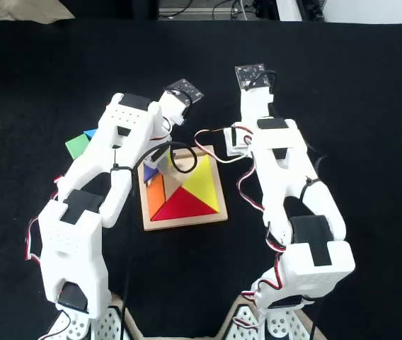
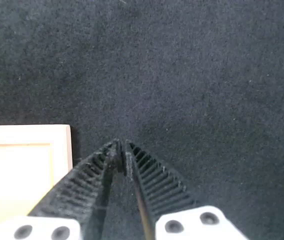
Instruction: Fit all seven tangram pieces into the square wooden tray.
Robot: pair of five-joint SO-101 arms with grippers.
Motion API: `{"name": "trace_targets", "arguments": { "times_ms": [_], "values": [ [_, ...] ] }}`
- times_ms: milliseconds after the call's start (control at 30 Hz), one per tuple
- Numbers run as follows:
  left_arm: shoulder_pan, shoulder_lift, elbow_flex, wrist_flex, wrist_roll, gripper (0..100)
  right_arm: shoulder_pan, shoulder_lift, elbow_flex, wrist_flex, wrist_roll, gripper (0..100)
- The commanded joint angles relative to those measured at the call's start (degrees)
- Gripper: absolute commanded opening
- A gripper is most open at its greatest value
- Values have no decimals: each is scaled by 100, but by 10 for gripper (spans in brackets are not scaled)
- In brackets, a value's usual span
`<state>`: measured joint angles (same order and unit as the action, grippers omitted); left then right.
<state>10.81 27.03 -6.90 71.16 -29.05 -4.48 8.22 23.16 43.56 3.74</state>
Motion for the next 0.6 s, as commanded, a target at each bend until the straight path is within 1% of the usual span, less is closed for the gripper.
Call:
{"name": "trace_targets", "arguments": {
  "times_ms": [0,133,300,567],
  "values": [
    [-40,-62,-286,97,-35,120,97,-295,-48,-62,18,15],
    [-48,-62,-330,105,-35,132,97,-286,-48,-62,18,15],
    [-57,-70,-347,62,352,234,97,-286,-48,-62,18,15],
    [-145,-70,-593,158,369,238,97,-286,-48,-62,18,15]
  ]
}}
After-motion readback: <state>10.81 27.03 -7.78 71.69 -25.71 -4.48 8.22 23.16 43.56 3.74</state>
